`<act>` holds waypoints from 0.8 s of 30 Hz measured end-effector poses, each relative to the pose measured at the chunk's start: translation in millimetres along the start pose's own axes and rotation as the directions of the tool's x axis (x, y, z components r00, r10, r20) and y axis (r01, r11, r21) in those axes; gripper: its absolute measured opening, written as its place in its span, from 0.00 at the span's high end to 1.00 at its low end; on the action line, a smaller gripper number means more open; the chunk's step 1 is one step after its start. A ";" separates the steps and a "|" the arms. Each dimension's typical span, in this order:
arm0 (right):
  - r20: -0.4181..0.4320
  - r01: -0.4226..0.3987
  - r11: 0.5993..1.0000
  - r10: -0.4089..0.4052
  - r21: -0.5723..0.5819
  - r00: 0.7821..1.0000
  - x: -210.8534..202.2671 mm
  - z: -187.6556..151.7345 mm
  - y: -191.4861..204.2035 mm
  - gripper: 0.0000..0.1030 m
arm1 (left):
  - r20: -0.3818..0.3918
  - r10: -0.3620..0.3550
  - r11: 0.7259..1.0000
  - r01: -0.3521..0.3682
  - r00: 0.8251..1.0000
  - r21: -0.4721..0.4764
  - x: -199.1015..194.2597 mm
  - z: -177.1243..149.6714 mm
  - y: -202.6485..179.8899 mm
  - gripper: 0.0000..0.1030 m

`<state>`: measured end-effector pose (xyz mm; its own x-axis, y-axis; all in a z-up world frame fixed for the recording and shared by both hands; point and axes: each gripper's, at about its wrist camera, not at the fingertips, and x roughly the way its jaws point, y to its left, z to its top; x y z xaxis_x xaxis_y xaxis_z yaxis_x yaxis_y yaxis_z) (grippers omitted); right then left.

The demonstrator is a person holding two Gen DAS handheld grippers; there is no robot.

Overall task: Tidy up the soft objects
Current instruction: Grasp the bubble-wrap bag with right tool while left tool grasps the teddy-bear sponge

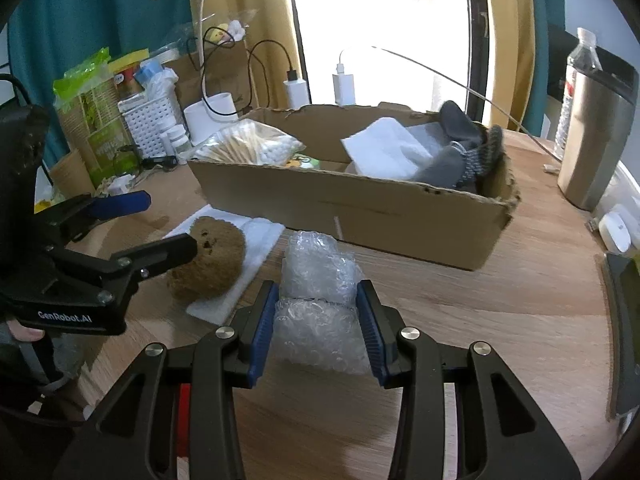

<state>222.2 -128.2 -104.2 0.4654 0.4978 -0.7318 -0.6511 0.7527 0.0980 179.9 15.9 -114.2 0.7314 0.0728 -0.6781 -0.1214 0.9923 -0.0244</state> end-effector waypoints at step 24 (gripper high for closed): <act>0.056 -0.030 0.997 0.027 0.066 0.998 -19.3 -10.9 -31.6 0.59 | -0.154 -0.011 0.998 0.021 0.988 0.061 38.9 -3.4 -33.2 0.43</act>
<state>227.2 -166.3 -100.5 0.4807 0.5413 -0.6899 -0.6242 0.7638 0.1643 210.1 -14.5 -142.2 0.6207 0.0455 -0.7827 -0.0648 0.9979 0.0066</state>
